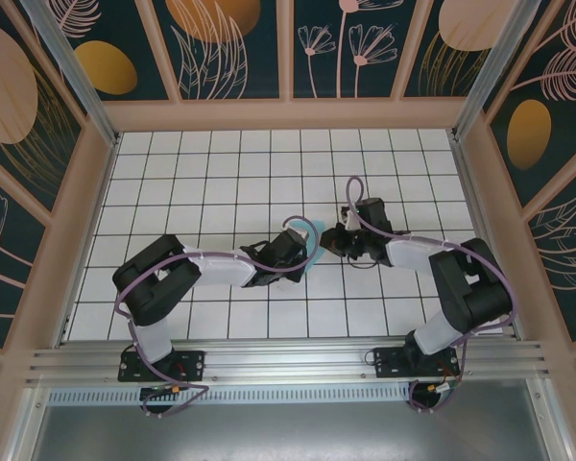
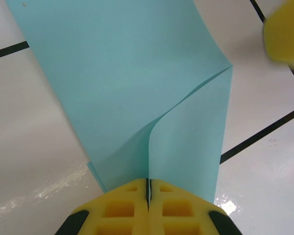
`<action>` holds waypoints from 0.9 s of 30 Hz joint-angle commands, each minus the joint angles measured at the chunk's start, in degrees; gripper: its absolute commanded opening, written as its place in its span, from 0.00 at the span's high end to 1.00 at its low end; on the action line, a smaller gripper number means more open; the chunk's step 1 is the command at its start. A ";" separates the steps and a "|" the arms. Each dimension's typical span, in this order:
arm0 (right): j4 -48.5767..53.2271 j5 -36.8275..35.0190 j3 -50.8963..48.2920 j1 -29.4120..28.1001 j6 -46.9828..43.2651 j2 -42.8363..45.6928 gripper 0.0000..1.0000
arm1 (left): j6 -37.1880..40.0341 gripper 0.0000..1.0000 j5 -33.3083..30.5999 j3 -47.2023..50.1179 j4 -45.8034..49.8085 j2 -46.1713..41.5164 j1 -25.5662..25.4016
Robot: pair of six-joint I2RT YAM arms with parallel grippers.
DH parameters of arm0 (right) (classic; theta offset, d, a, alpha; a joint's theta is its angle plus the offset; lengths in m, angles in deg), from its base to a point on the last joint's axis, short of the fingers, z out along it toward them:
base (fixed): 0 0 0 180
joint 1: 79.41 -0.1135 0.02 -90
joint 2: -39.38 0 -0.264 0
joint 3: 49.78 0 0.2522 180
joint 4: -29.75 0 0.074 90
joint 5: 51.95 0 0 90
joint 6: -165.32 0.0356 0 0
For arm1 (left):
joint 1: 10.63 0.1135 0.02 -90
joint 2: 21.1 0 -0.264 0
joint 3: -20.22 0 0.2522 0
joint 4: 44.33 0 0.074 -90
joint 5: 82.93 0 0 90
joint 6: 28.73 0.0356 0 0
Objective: Fold a paper plane with a square sheet of paper (pick it up from the middle)
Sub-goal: Third fold the triangle at the center of the table.
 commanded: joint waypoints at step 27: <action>-8.12 -1.35 -5.03 -5.25 6.71 -3.37 0.93 | -0.22 1.00 0.99 -0.17 3.72 1.36 0.29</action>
